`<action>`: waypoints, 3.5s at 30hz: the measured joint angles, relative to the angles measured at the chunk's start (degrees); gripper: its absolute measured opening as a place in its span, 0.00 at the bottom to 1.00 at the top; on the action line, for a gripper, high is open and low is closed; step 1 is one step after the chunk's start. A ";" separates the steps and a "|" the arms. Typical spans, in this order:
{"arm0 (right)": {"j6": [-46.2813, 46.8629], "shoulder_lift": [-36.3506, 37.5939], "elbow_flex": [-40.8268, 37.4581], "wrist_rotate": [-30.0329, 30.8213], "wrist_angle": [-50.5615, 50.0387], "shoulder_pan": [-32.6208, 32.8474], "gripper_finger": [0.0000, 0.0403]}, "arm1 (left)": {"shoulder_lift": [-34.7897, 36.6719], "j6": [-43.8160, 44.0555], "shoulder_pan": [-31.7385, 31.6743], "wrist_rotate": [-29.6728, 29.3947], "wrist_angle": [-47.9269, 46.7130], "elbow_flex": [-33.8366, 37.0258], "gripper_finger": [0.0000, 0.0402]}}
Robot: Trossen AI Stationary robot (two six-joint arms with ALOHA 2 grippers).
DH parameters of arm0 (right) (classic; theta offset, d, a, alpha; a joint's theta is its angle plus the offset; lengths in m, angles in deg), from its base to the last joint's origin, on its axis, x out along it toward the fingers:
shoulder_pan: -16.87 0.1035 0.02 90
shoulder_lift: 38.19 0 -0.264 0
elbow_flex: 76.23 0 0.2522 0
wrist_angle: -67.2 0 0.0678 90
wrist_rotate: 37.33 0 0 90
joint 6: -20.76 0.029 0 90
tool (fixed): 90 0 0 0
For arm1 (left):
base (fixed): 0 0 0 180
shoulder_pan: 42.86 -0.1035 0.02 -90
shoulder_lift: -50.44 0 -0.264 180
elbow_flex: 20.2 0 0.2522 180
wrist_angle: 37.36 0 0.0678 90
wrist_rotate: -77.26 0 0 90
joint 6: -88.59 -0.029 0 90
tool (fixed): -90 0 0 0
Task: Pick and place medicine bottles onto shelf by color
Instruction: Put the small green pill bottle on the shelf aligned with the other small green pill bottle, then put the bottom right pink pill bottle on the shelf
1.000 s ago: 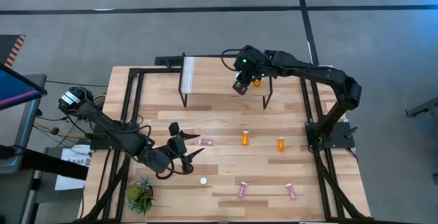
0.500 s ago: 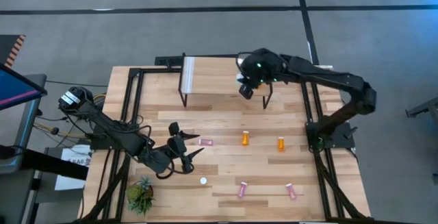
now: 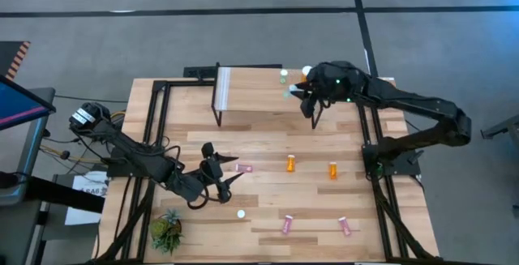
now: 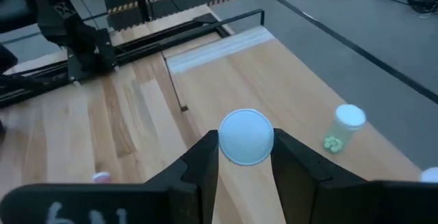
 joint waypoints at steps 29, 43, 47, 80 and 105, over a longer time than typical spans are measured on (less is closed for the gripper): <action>-3.18 -19.27 13.19 0.10 -15.43 -4.28 0.35 | -0.01 0.00 -0.81 1.88 -0.38 0.00 0.56; -3.30 -20.25 13.43 0.14 -15.16 -5.04 0.36 | -0.01 0.33 -0.81 1.91 -0.46 0.00 0.56; -4.00 -21.71 13.42 0.18 -14.08 -5.62 0.36 | -0.01 0.68 -0.81 1.91 -0.40 0.00 0.56; -2.24 -19.63 17.18 0.10 -17.07 -5.91 0.62 | -0.01 1.30 -0.81 2.35 -0.46 0.02 0.56; 34.33 -4.96 12.02 22.67 -37.55 50.09 0.62 | -1.75 2.10 -0.83 3.21 2.39 0.07 0.56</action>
